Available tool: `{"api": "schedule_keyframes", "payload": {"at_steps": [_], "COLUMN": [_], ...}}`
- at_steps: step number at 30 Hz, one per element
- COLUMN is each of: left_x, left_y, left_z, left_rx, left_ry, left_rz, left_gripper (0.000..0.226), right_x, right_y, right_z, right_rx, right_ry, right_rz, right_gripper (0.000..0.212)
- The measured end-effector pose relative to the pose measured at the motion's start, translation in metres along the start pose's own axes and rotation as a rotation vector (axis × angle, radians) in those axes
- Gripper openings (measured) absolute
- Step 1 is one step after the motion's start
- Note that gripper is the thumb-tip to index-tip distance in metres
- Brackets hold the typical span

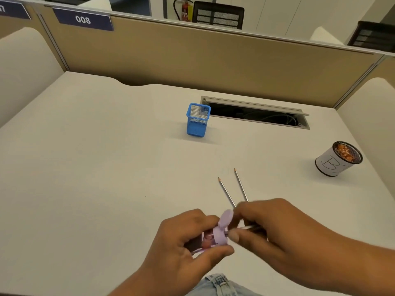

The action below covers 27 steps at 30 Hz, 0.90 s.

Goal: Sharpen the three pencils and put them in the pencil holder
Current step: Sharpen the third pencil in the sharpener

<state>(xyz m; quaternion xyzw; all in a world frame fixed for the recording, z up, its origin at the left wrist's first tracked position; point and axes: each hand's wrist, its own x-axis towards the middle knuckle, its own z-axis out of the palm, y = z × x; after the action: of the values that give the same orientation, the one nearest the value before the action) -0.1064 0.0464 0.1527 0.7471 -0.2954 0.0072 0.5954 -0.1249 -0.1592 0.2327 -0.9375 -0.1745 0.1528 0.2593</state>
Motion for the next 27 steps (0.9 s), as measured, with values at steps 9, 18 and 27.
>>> {"api": "schedule_keyframes", "payload": {"at_steps": [9,18,27], "left_x": [0.010,0.010,0.015], "left_y": [0.005,-0.018,-0.009], "left_z": [0.002,0.006,0.008], "left_rx": [-0.205,0.276,-0.071], "left_ry": [-0.024,-0.059,-0.026], "left_rz": [-0.155,0.346,0.015], "left_gripper": [0.021,0.027,0.020], "right_x": [0.010,0.008,-0.001], "right_y": [0.014,0.014,0.022], "right_z": [-0.006,0.001,-0.008], "right_rx": [-0.592,0.500,-0.615], "right_ry": [0.216,-0.208,0.225], "right_rz": [-0.422,0.367,-0.390], "right_gripper": [0.026,0.059,0.033]}}
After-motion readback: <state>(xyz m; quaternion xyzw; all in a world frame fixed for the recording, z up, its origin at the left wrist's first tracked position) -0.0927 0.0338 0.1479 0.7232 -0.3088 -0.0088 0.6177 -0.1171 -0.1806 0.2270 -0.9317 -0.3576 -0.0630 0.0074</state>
